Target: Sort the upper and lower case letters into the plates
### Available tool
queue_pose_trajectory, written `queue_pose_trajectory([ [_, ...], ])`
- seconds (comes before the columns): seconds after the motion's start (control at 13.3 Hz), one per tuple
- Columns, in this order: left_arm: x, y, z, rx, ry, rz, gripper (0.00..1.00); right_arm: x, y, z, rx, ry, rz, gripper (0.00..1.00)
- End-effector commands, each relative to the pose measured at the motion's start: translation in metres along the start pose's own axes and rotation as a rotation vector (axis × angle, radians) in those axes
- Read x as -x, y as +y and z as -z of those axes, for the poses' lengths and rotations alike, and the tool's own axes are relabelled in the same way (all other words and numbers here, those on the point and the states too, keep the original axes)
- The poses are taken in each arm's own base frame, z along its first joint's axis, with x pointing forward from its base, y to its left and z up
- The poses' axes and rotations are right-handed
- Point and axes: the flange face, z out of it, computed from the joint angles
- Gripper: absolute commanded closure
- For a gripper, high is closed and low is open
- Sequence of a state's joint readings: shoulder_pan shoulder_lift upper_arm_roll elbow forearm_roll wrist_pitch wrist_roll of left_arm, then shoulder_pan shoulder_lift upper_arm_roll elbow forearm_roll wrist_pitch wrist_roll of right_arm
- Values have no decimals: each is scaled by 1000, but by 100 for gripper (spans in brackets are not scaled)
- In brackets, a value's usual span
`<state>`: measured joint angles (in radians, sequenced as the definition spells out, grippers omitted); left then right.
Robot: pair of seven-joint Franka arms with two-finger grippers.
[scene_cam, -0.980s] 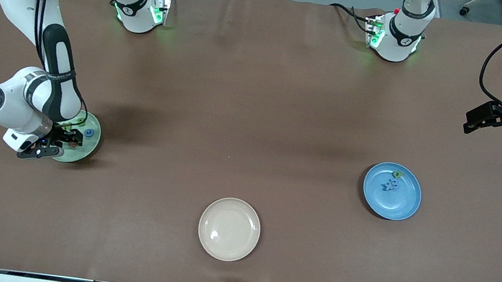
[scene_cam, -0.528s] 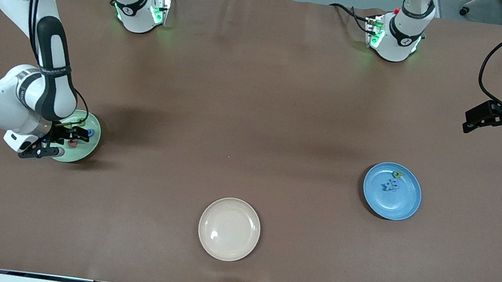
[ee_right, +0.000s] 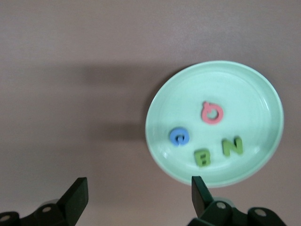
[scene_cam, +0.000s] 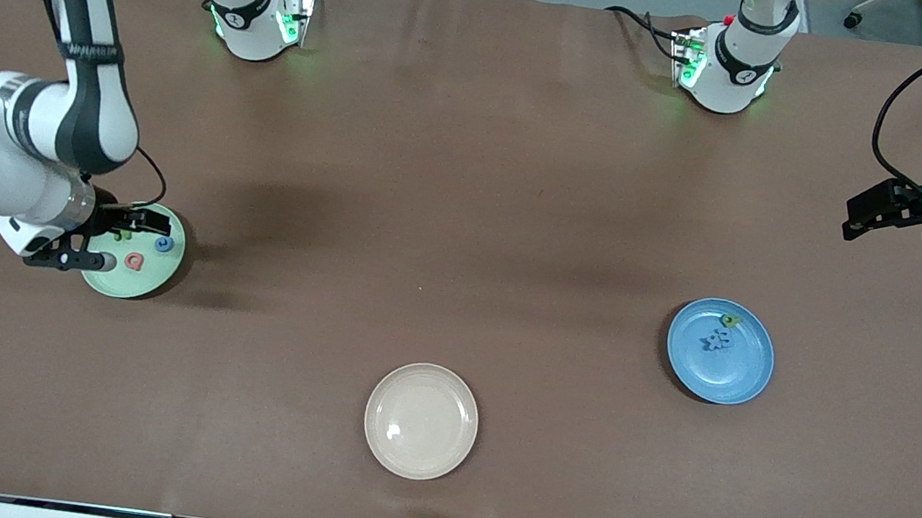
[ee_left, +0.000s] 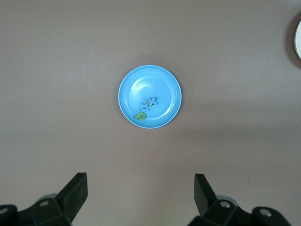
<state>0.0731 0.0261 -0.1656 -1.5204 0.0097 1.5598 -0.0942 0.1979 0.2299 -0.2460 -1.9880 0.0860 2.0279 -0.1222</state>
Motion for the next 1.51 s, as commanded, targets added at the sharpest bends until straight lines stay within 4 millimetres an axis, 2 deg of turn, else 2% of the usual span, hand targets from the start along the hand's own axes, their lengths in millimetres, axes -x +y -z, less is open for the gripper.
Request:
queue_pose_trajectory([
  [0.0,6,-1,7,-2,23,-3,0,31,-25,59,31,38,-13,2],
  [0.08,6,-1,9,6,29,0,0,41,-27,86,31,66,-9,2],
  [0.23,5,1,12,12,44,1,0,54,-34,157,33,73,2,2],
  [0.38,3,2,10,13,45,0,0,71,-44,241,44,67,12,2],
  [0.45,3,3,9,13,44,-2,0,78,-45,267,50,79,12,2],
  [1.06,6,7,12,13,47,-9,0,100,-37,321,39,177,-5,1],
  [1.28,10,17,18,13,56,-23,0,98,-34,323,49,194,-7,1],
  [1.43,9,14,19,13,59,-22,0,99,-35,327,54,203,-3,1],
])
